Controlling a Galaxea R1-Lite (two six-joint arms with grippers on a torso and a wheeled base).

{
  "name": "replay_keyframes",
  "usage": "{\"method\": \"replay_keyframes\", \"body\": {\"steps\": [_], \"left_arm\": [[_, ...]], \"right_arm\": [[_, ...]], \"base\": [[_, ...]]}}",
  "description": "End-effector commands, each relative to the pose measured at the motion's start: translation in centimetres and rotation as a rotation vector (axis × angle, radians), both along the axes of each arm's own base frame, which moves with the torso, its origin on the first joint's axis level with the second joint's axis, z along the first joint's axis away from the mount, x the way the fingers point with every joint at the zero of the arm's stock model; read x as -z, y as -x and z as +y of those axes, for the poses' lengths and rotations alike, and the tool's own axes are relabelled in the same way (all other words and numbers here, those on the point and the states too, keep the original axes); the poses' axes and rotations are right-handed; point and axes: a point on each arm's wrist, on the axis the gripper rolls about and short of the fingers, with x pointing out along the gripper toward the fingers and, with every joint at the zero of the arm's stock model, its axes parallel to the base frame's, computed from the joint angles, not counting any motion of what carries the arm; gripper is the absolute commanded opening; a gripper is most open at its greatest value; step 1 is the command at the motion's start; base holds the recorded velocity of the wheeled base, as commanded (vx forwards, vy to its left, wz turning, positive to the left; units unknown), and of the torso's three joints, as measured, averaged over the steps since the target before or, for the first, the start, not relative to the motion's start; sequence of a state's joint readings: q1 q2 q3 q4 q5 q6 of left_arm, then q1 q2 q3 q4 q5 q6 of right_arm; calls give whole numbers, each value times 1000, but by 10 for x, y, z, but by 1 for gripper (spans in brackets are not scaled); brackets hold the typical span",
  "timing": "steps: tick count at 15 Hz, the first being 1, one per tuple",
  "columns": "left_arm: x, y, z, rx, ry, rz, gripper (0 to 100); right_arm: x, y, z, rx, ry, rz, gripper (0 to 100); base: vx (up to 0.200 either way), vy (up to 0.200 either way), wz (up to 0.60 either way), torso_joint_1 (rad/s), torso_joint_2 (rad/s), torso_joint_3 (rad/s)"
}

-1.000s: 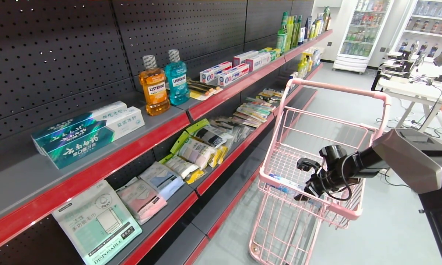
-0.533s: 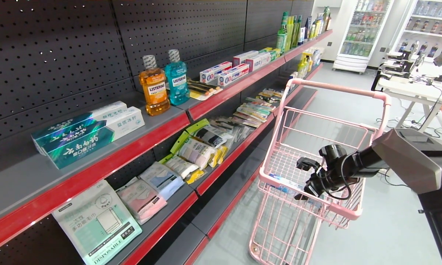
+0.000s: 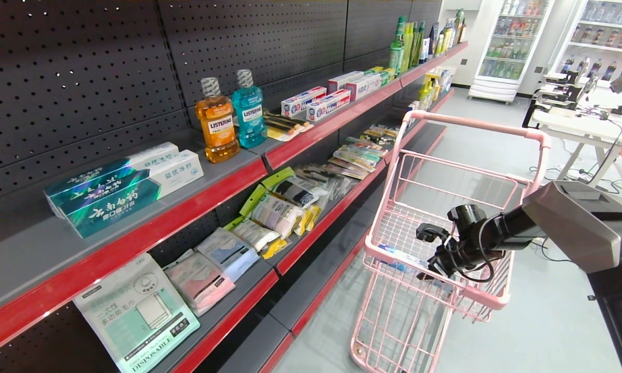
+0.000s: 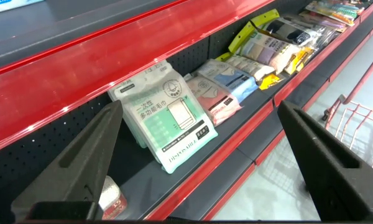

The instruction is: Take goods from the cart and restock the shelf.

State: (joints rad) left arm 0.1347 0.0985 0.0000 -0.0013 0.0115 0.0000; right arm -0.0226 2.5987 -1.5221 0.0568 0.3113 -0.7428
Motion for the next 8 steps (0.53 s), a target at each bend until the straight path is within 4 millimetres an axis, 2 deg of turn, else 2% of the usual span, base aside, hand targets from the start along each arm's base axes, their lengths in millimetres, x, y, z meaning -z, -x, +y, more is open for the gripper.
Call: {"method": "replay_keyframes", "body": {"steps": [1, 6, 8], "left_arm": [[0, 0, 0, -1, 0, -1, 100], [0, 0, 0, -1, 0, -1, 100], [0, 0, 0, -1, 0, 1, 100]], "right_arm": [[0, 0, 0, -2, 5, -1, 0], [3, 6, -2, 25, 10, 37, 0], [-12, 8, -13, 71, 8, 19, 0]], "base": [[0, 0, 0, 0, 0, 0], [0, 0, 0, 0, 0, 0], [0, 0, 0, 0, 0, 0]]}}
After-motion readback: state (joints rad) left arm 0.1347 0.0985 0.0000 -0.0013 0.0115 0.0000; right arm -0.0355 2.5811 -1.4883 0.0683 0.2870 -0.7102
